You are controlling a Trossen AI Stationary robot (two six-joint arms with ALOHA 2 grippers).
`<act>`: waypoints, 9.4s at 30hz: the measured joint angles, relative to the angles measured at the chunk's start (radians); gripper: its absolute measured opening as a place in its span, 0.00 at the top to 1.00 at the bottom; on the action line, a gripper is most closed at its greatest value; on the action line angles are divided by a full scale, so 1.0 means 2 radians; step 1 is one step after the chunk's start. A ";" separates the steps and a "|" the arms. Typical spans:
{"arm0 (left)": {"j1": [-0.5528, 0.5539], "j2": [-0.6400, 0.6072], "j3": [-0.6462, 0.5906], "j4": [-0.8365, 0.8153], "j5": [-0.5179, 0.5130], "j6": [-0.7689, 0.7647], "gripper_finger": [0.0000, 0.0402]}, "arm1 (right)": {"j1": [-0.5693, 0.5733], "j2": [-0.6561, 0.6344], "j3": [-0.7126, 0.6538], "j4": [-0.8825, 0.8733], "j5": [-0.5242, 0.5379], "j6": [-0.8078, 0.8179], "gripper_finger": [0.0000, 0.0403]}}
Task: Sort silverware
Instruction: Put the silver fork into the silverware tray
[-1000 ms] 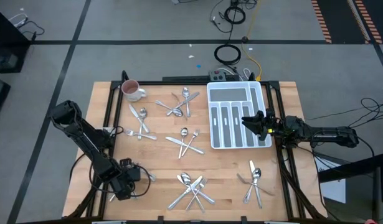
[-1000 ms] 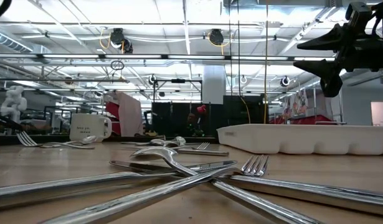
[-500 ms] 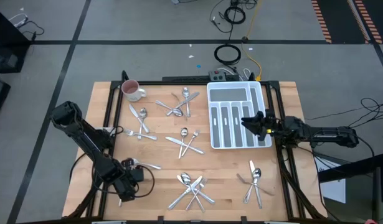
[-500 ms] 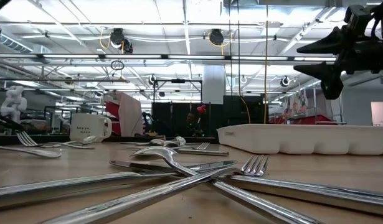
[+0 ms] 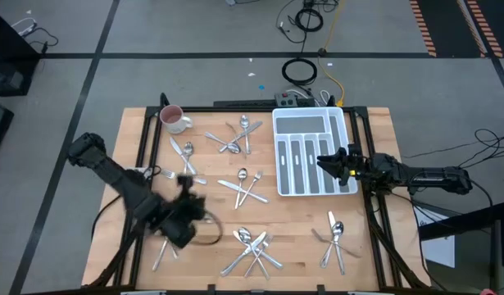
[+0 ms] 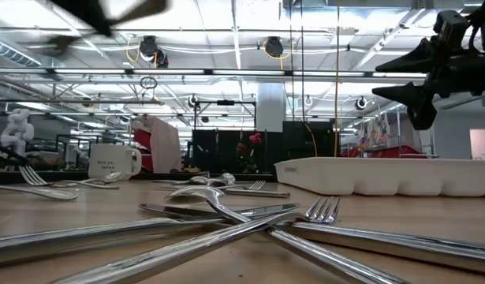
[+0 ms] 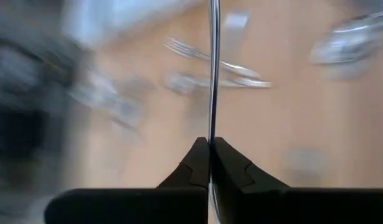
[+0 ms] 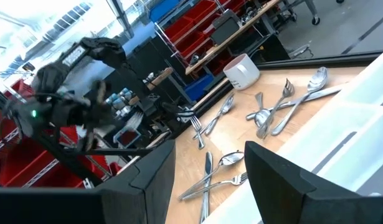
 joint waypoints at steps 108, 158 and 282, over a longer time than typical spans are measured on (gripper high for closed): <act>0.350 0.357 0.025 0.744 0.361 0.886 0.85 | 0.000 0.001 0.000 -0.015 0.048 -0.017 0.54; 0.289 0.342 0.026 0.709 0.163 0.730 0.85 | 0.000 0.001 0.000 -0.015 0.050 -0.015 0.49; 0.581 0.206 0.024 0.294 0.354 0.697 0.96 | 0.000 0.005 0.000 -0.028 0.051 -0.011 0.49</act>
